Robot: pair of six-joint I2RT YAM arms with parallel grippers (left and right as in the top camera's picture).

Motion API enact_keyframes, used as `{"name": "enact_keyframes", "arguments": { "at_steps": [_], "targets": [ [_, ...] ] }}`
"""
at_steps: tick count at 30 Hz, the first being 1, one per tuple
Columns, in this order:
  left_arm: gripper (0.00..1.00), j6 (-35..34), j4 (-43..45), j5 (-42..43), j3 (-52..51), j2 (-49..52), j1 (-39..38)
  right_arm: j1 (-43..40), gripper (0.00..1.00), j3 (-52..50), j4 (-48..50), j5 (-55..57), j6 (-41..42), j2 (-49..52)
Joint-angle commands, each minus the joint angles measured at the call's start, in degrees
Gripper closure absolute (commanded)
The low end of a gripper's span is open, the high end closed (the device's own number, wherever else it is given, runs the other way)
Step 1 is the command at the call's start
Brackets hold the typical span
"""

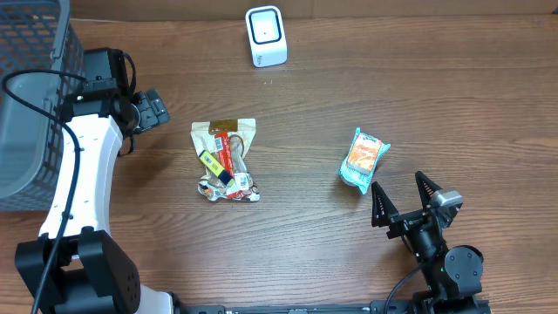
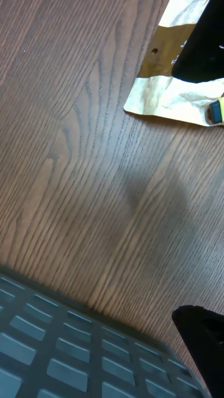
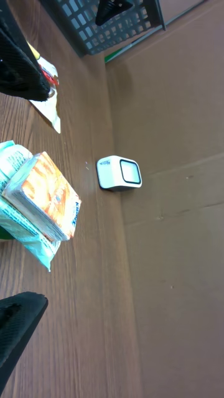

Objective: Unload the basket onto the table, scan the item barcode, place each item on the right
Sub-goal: 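Release the bundle on the table and pull the left gripper back, then move the right gripper over the Kleenex pack on the green wipes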

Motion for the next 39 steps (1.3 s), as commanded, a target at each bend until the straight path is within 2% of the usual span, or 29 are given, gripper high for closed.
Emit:
{"name": "enact_keyframes", "arguments": {
  "at_steps": [1,13,23,27,32,39],
  "targets": [
    [0.00,1.1,0.0,0.3,0.8,-0.9,0.0,-0.1,0.00,-0.6,0.2,-0.3,0.0,-0.4],
    [0.00,1.1,0.0,0.3,0.8,-0.9,0.0,-0.1,0.00,-0.6,3.3,2.0,0.0,-0.4],
    [0.00,1.1,0.0,0.3,0.8,-0.9,0.0,-0.1,0.00,-0.6,1.0,-0.4,0.1,-0.4],
    [0.00,1.1,0.0,0.3,0.8,-0.9,0.0,-0.1,0.00,0.6,-0.1,-0.9,2.7,-0.5],
    [0.00,1.1,0.0,0.3,0.8,-0.9,0.0,-0.1,0.00,8.1,-7.2,0.8,3.1,-0.3],
    [0.00,1.1,0.0,0.3,0.8,-0.9,0.0,-0.1,0.00,27.3,-20.5,6.2,3.1,6.6]
  ]
}}
